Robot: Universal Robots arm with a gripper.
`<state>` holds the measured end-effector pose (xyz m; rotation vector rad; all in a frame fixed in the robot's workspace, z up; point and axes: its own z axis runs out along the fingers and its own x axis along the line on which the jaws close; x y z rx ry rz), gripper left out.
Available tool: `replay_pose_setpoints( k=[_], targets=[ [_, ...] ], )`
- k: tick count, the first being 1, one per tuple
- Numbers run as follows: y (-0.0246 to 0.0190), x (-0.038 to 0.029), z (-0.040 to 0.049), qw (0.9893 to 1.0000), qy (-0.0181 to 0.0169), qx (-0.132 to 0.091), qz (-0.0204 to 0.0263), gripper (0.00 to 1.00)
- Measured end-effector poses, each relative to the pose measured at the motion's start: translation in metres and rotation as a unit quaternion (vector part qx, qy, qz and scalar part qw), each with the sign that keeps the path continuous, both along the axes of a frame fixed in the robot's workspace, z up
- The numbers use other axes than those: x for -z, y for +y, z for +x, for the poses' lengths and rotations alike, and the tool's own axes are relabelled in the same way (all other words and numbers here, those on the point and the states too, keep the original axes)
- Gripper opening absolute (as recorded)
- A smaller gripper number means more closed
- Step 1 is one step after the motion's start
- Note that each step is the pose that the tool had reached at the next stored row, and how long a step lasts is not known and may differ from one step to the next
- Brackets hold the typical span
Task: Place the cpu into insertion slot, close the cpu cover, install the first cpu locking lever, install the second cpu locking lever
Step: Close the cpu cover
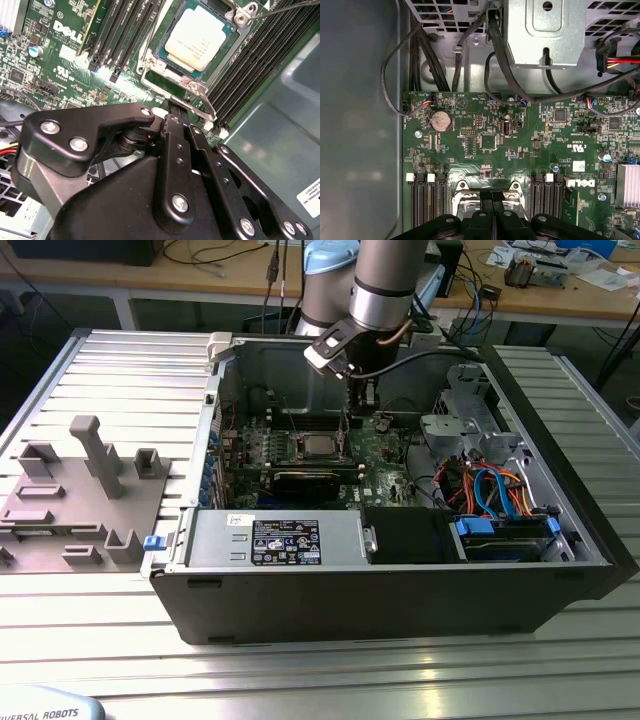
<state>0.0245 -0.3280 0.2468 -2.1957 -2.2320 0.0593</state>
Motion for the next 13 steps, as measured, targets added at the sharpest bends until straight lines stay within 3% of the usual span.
replay_pose_setpoints(
  k=[13],
  targets=[
    [0.0000, 0.0043, -0.0065, 1.0000, 0.0000, 0.000, 0.0000, 0.11]
  ],
)
